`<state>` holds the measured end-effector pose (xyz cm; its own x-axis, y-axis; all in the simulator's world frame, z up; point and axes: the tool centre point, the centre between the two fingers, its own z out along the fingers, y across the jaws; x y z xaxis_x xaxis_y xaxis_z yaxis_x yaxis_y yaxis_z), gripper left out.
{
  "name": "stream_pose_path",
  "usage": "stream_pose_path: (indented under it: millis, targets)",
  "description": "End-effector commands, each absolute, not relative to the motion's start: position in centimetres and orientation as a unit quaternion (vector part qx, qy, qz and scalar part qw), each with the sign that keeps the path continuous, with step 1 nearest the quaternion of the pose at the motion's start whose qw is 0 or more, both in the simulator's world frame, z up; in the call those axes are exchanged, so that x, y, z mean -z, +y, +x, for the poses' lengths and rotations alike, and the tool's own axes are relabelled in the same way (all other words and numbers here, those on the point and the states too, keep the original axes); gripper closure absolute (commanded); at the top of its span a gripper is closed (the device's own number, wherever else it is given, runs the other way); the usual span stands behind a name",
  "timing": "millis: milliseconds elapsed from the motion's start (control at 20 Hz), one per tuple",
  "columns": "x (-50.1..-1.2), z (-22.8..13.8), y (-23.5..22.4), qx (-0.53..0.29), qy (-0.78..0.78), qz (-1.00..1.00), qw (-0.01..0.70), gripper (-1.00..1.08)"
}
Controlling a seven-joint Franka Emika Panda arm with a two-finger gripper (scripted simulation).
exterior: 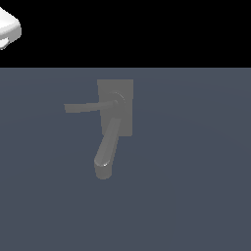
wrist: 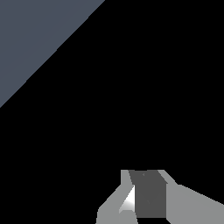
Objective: Turn on the faucet by rotating a designated handle.
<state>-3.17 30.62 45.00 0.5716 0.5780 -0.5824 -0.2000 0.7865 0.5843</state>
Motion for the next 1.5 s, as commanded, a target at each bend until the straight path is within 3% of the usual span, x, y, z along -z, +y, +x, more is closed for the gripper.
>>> stream_pose_path:
  millis: [0, 750, 1150, 1450]
  targets:
    - [-41.2, -1.9, 30.6, -0.206, 0.442, 0.205, 0.849, 1.08]
    - [-19.9, 1.4, 25.0, -0.069, 0.637, 0.085, 0.763, 1.08]
    - [-14.5, 1.0, 22.6, -0.033, 0.683, 0.065, 0.727, 1.08]
    - [-13.5, 1.1, 21.0, -0.013, 0.690, 0.053, 0.722, 1.08]
